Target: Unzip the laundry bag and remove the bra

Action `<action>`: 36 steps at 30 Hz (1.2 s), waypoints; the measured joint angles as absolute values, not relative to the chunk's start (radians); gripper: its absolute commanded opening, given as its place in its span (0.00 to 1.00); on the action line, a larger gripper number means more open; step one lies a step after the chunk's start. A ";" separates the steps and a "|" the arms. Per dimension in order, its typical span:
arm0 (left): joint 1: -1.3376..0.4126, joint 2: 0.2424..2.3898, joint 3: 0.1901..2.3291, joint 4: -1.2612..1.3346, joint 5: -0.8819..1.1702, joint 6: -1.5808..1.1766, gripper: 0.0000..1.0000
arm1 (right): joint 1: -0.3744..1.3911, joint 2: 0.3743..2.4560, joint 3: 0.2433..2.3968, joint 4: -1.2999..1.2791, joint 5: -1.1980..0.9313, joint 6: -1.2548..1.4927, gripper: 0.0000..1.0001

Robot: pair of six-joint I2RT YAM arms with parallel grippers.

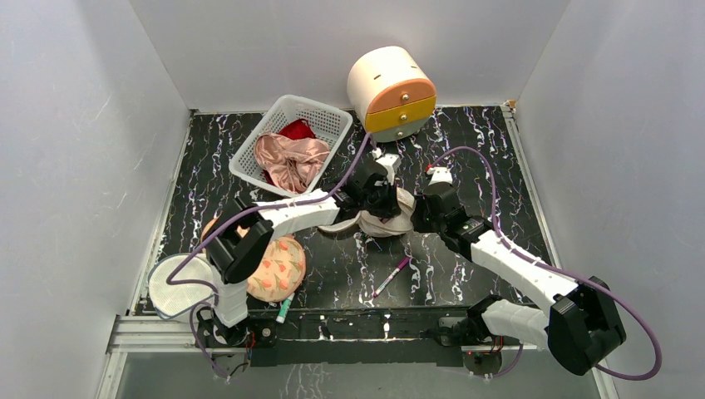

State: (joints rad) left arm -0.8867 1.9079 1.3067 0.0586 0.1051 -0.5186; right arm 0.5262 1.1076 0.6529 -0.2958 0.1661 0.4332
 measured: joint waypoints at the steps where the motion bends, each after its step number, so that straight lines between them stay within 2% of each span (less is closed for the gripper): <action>1: -0.887 1.889 1.304 0.049 0.100 -0.515 0.00 | 0.526 1.108 0.653 -0.296 0.166 0.434 0.00; 14: -0.888 1.795 1.282 -0.017 0.086 -0.492 0.06 | 0.526 1.099 0.694 -0.325 0.157 0.452 0.00; 28: -0.877 1.905 1.283 0.026 0.142 -0.564 0.35 | 0.526 1.077 0.705 -0.341 0.101 0.470 0.00; 36: -0.870 1.945 1.311 0.031 0.151 -0.585 0.40 | 0.526 1.091 0.705 -0.341 0.082 0.470 0.00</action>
